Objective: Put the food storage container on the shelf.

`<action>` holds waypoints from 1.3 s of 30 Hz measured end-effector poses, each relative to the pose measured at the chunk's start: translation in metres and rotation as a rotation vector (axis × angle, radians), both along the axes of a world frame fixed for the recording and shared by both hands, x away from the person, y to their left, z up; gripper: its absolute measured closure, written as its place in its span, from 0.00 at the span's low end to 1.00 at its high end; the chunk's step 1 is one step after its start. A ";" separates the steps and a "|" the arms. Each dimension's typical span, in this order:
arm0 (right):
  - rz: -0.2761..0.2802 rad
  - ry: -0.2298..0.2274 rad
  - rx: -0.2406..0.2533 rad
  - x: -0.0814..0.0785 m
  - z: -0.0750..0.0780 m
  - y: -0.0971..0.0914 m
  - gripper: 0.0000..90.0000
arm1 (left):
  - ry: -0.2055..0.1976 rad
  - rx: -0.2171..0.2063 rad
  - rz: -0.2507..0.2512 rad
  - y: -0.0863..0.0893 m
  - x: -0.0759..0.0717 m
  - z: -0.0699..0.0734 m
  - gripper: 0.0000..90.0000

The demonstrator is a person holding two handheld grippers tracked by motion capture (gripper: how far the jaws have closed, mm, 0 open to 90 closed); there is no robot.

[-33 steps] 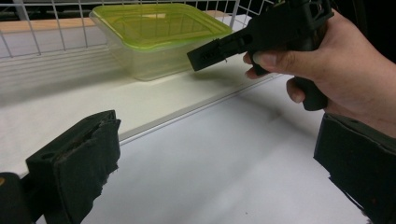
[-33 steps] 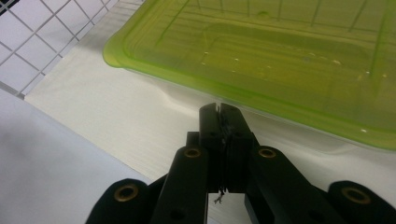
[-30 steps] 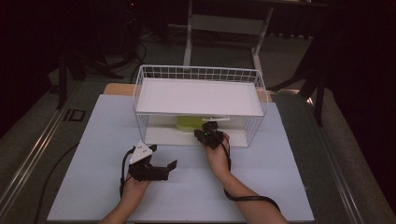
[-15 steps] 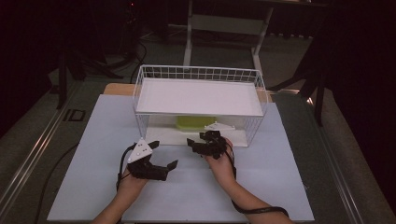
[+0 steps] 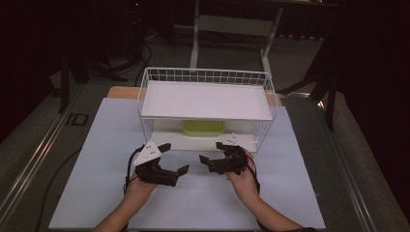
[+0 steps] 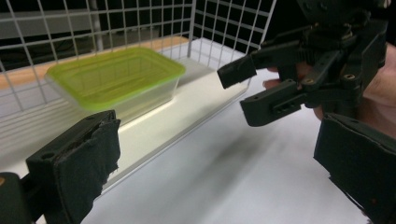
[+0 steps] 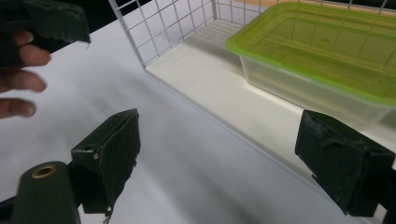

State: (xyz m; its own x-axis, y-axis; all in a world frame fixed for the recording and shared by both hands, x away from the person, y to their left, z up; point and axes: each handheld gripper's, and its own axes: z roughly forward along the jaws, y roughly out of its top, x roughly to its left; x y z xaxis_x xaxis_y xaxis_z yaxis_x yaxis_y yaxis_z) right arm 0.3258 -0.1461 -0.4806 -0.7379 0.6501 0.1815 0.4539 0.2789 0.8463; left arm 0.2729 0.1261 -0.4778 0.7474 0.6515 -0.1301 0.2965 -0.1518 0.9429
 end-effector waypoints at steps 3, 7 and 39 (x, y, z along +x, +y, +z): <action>0.011 -0.002 -0.011 -0.006 0.004 -0.006 0.16 | 0.004 -0.012 -0.012 0.001 -0.003 0.005 0.01; 0.020 -0.017 -0.011 -0.014 0.009 -0.017 0.16 | 0.004 -0.006 -0.024 0.003 -0.008 0.008 0.01; 0.075 -0.096 -0.052 -0.069 0.008 -0.084 0.16 | 0.064 -0.005 -0.051 0.034 -0.044 -0.015 0.01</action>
State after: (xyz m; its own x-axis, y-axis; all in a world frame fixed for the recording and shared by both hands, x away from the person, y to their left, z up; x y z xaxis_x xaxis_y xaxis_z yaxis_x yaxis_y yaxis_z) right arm 0.2565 -0.2304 -0.4727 -0.7971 0.5991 0.0754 0.3479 0.3536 0.8683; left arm 0.2286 0.1598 -0.4928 0.7695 0.6122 -0.1820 0.3483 -0.1634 0.9231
